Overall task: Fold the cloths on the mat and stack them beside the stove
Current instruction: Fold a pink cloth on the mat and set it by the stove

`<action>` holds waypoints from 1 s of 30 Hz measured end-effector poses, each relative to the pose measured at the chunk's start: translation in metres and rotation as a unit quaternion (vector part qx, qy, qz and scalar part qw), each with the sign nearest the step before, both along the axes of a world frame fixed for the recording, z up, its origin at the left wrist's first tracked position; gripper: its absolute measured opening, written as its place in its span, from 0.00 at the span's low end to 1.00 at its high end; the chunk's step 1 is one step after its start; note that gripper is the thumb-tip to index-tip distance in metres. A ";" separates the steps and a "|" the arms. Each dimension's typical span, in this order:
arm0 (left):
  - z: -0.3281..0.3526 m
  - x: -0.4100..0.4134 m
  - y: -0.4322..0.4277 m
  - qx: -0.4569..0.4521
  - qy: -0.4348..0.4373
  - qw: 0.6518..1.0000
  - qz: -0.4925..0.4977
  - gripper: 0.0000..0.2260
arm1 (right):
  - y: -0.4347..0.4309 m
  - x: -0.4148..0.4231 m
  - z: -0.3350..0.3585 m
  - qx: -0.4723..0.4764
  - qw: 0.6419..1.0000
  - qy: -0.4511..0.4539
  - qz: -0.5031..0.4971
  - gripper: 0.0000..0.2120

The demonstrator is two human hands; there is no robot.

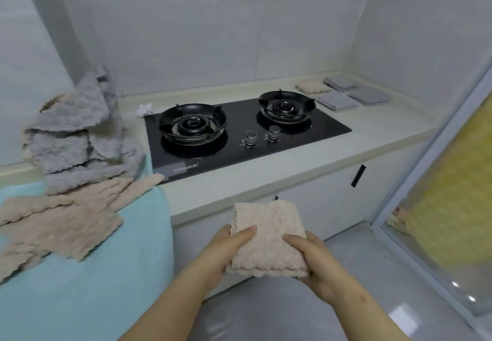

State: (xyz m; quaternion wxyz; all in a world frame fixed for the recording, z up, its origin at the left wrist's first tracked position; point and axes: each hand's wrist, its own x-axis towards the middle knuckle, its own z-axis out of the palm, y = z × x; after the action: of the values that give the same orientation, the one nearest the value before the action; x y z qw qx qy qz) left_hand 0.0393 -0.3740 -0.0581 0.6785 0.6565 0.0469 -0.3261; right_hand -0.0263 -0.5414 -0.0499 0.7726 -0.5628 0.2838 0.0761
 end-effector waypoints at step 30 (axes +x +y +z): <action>0.023 0.320 -0.483 0.001 -0.044 0.998 -0.048 0.08 | -0.456 0.284 0.019 -0.097 0.981 -0.034 -0.165 0.14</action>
State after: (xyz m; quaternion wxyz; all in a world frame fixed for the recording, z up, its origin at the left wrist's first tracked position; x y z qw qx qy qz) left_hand 0.3594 -0.8574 -0.0347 0.6628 0.6723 -0.0140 -0.3294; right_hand 0.2582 -0.9973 -0.0309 0.7252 -0.5830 0.3526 -0.0996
